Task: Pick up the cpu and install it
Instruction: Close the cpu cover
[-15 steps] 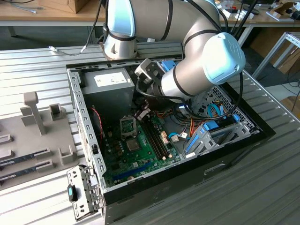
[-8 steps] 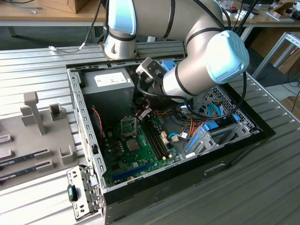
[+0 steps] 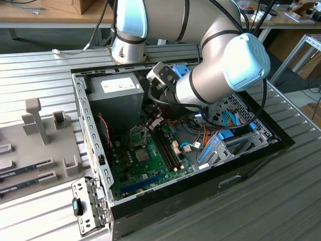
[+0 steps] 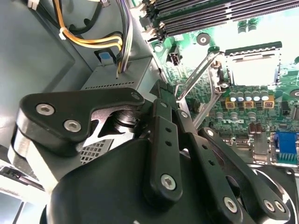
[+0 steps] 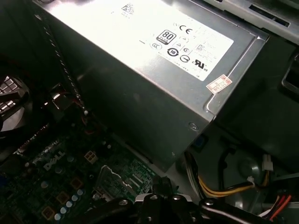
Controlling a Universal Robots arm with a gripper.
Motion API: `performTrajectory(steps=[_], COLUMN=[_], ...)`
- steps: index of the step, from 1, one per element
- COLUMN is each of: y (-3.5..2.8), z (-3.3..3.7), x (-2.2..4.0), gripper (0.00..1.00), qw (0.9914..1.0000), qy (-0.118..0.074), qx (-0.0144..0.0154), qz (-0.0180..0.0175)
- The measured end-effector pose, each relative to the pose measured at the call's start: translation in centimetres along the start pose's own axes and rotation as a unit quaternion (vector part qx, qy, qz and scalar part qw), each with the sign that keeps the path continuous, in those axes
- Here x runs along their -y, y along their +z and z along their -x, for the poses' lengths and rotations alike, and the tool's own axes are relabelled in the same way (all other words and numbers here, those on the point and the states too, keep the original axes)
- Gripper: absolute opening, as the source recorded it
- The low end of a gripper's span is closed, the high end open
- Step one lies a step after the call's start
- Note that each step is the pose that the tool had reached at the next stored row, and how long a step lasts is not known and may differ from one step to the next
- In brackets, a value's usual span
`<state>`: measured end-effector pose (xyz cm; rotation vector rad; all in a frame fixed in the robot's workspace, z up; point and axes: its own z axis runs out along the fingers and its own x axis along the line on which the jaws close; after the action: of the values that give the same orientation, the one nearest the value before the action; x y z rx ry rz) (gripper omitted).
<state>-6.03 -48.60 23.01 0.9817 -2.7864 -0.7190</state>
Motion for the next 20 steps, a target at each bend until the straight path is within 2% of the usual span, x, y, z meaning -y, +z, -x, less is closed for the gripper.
performTrajectory(steps=[3,11,12,13,14,15,20], y=[-0.32,-0.57,-0.59,-0.61,-0.60,-0.60,-0.66], z=[-0.25,-0.27,-0.26,-0.26,-0.27,-0.25,-0.08], x=[0.22,0.13,0.12,0.12,0.12,0.13,0.25], gripper=[0.11,0.11,0.11,0.11,0.11,0.11,0.11], qw=[1.00000,1.00000,0.99999,0.99992,0.99967,0.99954,0.99952], qy=[0.000,-0.001,-0.004,-0.012,-0.024,-0.028,-0.028], qx=[0.0002,0.0016,0.0004,-0.0037,-0.0094,-0.0113,-0.0112], qz=[0.0003,0.0023,0.0030,0.0038,0.0050,0.0055,0.0067])
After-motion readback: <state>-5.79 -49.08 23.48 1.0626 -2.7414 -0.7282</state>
